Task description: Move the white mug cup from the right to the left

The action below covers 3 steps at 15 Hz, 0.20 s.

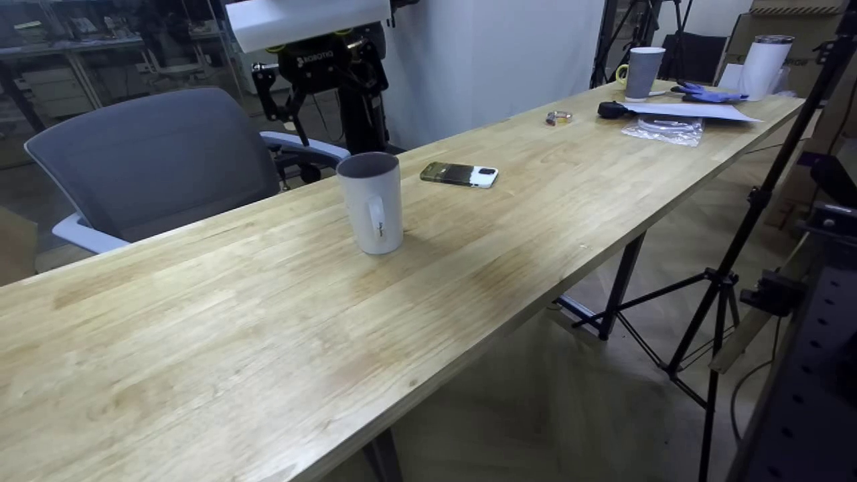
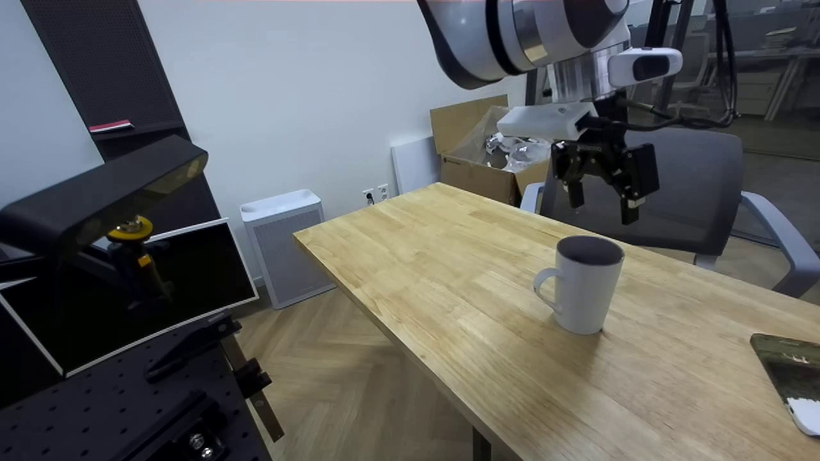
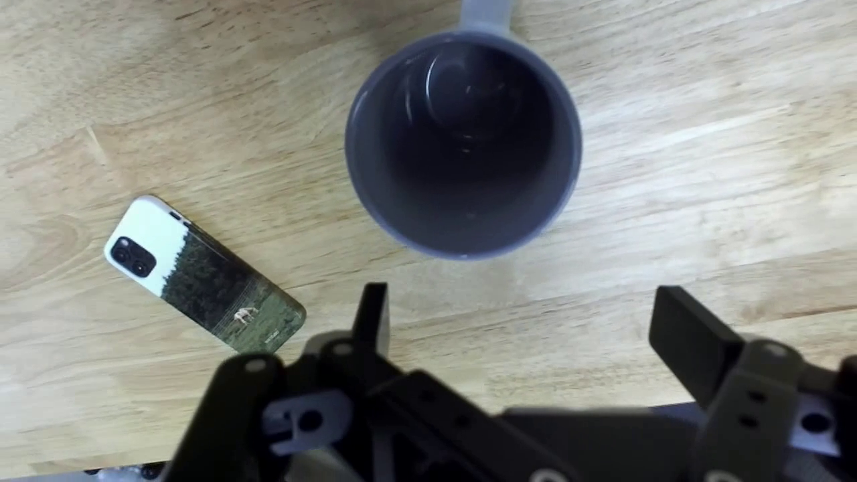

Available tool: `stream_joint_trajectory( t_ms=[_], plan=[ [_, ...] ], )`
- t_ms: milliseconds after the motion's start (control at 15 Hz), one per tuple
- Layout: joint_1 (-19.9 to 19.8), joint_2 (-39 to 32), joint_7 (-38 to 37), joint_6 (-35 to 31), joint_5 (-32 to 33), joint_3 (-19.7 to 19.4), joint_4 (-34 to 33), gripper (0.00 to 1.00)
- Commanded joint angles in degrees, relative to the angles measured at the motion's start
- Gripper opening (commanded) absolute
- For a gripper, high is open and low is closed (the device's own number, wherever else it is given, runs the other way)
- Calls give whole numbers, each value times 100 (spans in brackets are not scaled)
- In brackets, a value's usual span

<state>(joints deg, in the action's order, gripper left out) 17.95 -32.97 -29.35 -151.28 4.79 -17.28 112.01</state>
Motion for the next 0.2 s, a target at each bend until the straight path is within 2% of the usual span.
stream_joint_trajectory(
  t_ms=[0,133],
  plan=[
    [-170,50,-91,40,167,167,-10,100],
    [-203,30,-80,31,161,201,-7,100]
  ],
)
